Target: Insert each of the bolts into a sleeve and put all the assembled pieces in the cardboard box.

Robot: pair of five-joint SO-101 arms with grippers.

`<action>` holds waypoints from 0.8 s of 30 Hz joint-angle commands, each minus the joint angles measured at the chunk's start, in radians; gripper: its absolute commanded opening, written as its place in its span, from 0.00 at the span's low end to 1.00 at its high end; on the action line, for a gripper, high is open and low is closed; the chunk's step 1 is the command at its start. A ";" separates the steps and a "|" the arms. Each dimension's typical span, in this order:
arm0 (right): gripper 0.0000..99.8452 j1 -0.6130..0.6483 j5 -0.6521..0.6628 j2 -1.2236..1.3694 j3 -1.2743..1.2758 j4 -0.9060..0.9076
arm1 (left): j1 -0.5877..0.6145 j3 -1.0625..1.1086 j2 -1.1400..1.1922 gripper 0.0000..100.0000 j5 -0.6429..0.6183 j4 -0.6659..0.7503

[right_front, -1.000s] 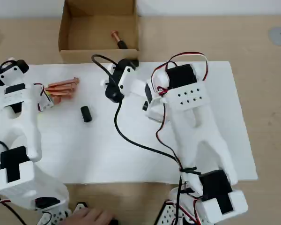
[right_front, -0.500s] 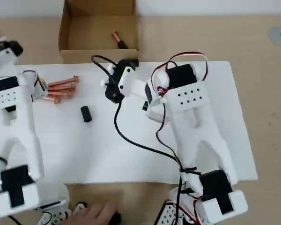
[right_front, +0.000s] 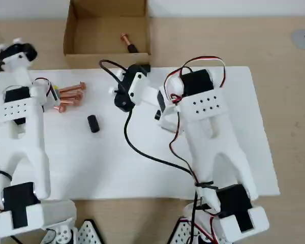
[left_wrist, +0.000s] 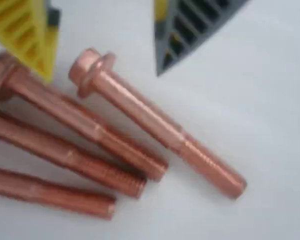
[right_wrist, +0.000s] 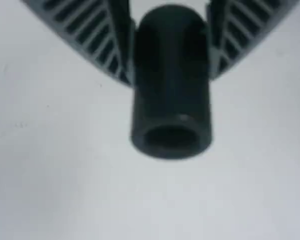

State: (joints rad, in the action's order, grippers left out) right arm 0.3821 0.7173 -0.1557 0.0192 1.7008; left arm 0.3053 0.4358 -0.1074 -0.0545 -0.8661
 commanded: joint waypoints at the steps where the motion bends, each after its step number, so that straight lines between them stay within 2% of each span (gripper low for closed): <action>1: 0.01 0.007 0.011 -0.041 0.002 -0.006 | -0.008 0.014 0.002 0.15 -0.150 0.072; 7: 0.01 0.007 0.011 -0.041 0.002 -0.006 | -0.008 0.038 0.008 0.15 -0.279 0.110; 19: 0.01 0.007 0.011 -0.041 0.002 -0.006 | 0.025 0.110 0.010 0.15 -0.341 0.112; 24: 0.01 0.007 0.011 -0.041 0.002 -0.006 | 0.025 0.172 0.010 0.15 -0.339 0.193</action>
State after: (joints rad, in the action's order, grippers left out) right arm 0.3821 0.7173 -0.1557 0.0192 1.7008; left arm 0.3237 0.5907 -0.0905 -0.3890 -0.7234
